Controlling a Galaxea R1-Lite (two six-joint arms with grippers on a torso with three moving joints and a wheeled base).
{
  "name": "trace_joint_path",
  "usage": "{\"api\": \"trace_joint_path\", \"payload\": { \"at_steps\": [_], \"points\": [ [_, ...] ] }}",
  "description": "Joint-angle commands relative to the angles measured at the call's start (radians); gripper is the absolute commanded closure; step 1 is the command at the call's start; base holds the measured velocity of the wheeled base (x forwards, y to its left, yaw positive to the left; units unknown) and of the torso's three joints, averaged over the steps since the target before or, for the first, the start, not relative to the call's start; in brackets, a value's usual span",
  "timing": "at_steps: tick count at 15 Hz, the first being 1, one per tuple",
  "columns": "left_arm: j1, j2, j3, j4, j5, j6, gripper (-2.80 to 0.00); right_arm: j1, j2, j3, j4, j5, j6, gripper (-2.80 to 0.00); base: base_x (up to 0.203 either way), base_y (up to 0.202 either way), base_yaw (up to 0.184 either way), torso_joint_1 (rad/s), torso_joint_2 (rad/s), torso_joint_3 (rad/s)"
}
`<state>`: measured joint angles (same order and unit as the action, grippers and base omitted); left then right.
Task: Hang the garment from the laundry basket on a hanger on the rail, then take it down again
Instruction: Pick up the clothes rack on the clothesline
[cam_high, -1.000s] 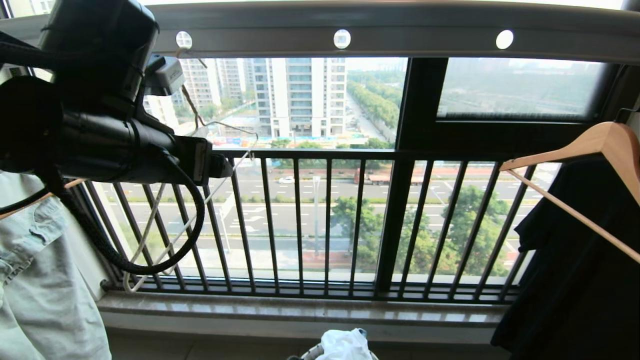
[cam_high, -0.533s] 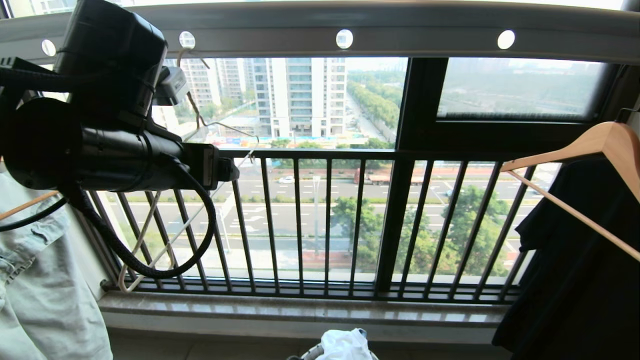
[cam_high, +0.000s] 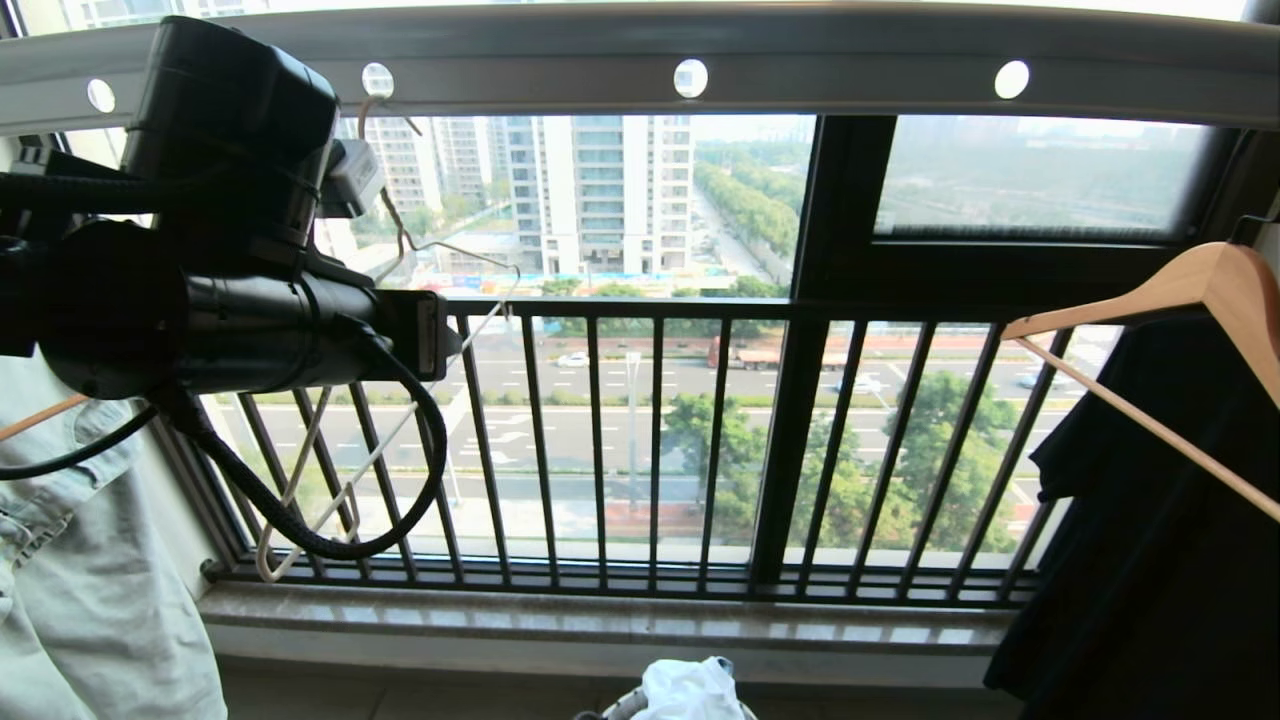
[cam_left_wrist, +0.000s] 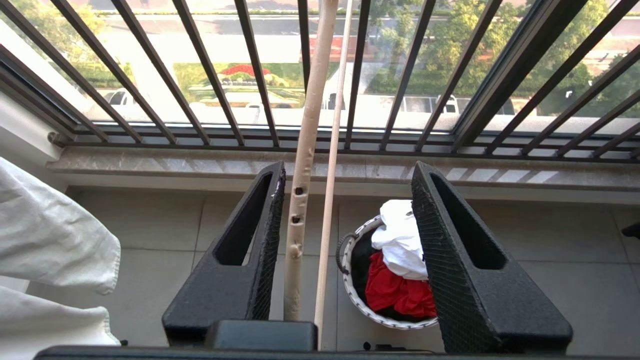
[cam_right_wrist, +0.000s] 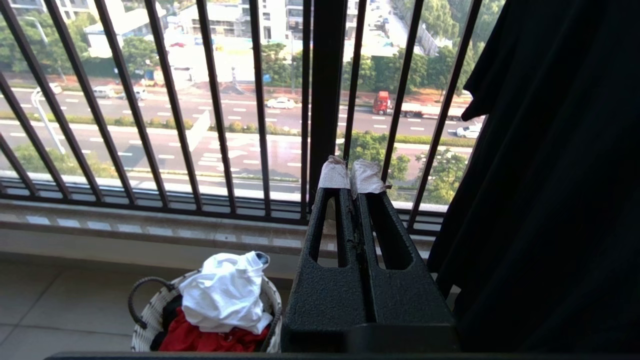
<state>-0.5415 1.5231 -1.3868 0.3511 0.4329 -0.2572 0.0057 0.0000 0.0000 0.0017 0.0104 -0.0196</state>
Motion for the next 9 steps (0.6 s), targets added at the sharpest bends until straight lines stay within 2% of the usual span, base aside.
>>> {"api": "trace_joint_path", "payload": {
  "at_steps": [1,3,9],
  "points": [
    [0.0,-0.01,0.004,0.002,0.003,-0.002,0.0,0.0,-0.002,0.0,0.0,0.0,0.0,0.0,0.0,0.0,0.0,0.0,0.0,0.0],
    [0.0,-0.026,0.026,-0.013,0.004,-0.004,0.0,0.0,-0.002,0.0,0.0,0.0,0.0,0.0,0.0,0.0,0.0,0.0,0.0,0.0],
    [-0.002,-0.083,0.201,-0.239,0.005,-0.001,0.0,0.0,-0.002,0.0,0.0,0.0,0.0,0.0,0.0,0.0,0.0,0.0,0.0,0.0]
  ]
}}
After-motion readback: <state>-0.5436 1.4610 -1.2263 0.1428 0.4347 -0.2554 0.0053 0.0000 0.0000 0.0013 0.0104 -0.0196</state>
